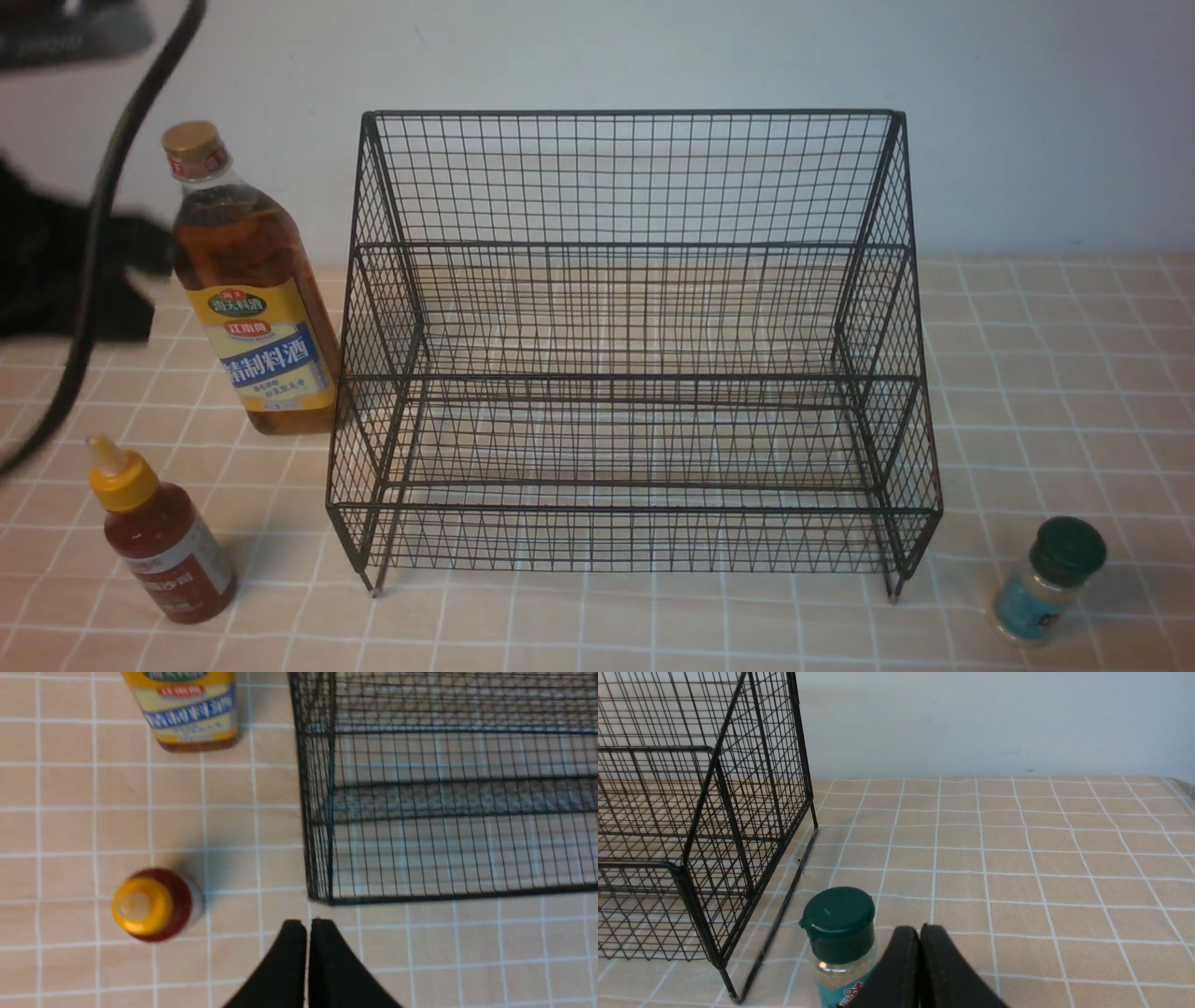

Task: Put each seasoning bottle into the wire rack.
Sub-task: Use the left arm to grab the condiment bottle farthest to it

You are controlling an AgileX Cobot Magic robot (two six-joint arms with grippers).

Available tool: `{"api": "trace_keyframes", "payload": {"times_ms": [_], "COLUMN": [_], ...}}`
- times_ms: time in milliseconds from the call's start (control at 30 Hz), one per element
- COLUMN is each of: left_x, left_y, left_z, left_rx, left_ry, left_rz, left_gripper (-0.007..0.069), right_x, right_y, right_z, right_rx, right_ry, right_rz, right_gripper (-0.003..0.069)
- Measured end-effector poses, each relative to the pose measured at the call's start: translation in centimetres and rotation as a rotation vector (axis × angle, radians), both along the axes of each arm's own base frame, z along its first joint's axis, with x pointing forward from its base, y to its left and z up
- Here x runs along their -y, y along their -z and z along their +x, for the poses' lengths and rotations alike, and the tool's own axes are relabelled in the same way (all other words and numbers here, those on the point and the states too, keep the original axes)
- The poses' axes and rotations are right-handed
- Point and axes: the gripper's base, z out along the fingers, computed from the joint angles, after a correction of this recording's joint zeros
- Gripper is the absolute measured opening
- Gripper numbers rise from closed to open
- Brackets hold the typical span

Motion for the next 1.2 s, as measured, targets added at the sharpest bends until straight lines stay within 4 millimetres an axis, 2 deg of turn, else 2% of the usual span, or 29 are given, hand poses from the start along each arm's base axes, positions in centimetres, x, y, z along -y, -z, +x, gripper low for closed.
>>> {"api": "trace_keyframes", "payload": {"times_ms": [33, 67, 100, 167, 233, 367, 500, 567, 667, 700, 733, 767, 833, 900, 1033, 1100, 1200], "left_x": [0.0, 0.0, 0.1, 0.1, 0.1, -0.4, -1.1, -1.1, -1.1, -1.0, -1.1, -1.1, -1.2, -1.2, -1.2, -1.3, -1.3], "left_y": [-1.0, -0.7, -1.6, -1.8, -2.2, -2.8, -2.6, -2.4, -2.0, -1.8, -1.5, -0.8, -0.2, 1.4, 3.4, 4.6, 5.4], "left_z": [1.8, 2.0, 4.1, 5.1, 7.3, 8.6, 9.4, 9.9, 10.9, 11.3, 11.7, 12.6, 13.2, 14.4, 15.7, 16.4, 16.8], "left_rx": [0.023, 0.014, 0.043, 0.051, 0.068, 0.094, 0.099, 0.113, 0.151, 0.164, 0.165, 0.172, 0.163, 0.124, 0.073, 0.040, 0.015], "left_ry": [-0.003, -0.004, -0.007, -0.008, -0.014, -0.032, -0.042, -0.043, -0.042, -0.042, -0.042, -0.042, -0.041, -0.039, -0.034, -0.036, -0.042], "left_rz": [0.015, 0.019, 0.029, 0.033, 0.052, 0.125, 0.209, 0.220, 0.223, 0.227, 0.233, 0.253, 0.266, 0.282, 0.307, 0.325, 0.325], "left_gripper": [-0.0006, -0.0006, -0.0006, -0.0006, -0.0006, -0.0006, 0.0032, 0.0080, 0.0200, 0.0265, 0.0298, 0.0409, 0.0459, 0.0560, 0.0596, 0.0591, 0.0569], "right_x": [0.0, 0.0, 0.0, 0.0, 0.0, 0.0, 0.0, 0.0, 0.0, 0.0, 0.0, 0.0, 0.0, 0.0, 0.0, 0.0, 0.0], "right_y": [0.0, 0.0, 0.0, 0.0, 0.0, 0.0, 0.0, 0.0, 0.0, 0.0, 0.0, 0.0, 0.0, 0.0, 0.0, 0.0, 0.0], "right_z": [0.0, 0.0, 0.0, 0.0, 0.0, 0.0, 0.0, 0.0, 0.0, 0.0, 0.0, 0.0, 0.0, 0.0, 0.0, 0.0, 0.0], "right_rx": [0.000, 0.000, 0.000, 0.000, 0.000, 0.000, 0.000, 0.000, 0.000, 0.000, 0.000, 0.000, 0.000, 0.000, 0.000, 0.000, 0.000], "right_ry": [0.000, 0.000, 0.000, 0.000, 0.000, 0.000, 0.000, 0.000, 0.000, 0.000, 0.000, 0.000, 0.000, 0.000, 0.000, 0.000, 0.000], "right_rz": [0.000, 0.000, 0.000, 0.000, 0.000, 0.000, 0.000, 0.000, 0.000, 0.000, 0.000, 0.000, 0.000, 0.000, 0.000, 0.000, 0.000], "right_gripper": [-0.0011, -0.0011, -0.0011, -0.0011, -0.0011, -0.0011, -0.0011, -0.0011, -0.0011, -0.0011, -0.0011, -0.0011, -0.0011, -0.0011, -0.0011, -0.0011, -0.0011]}}
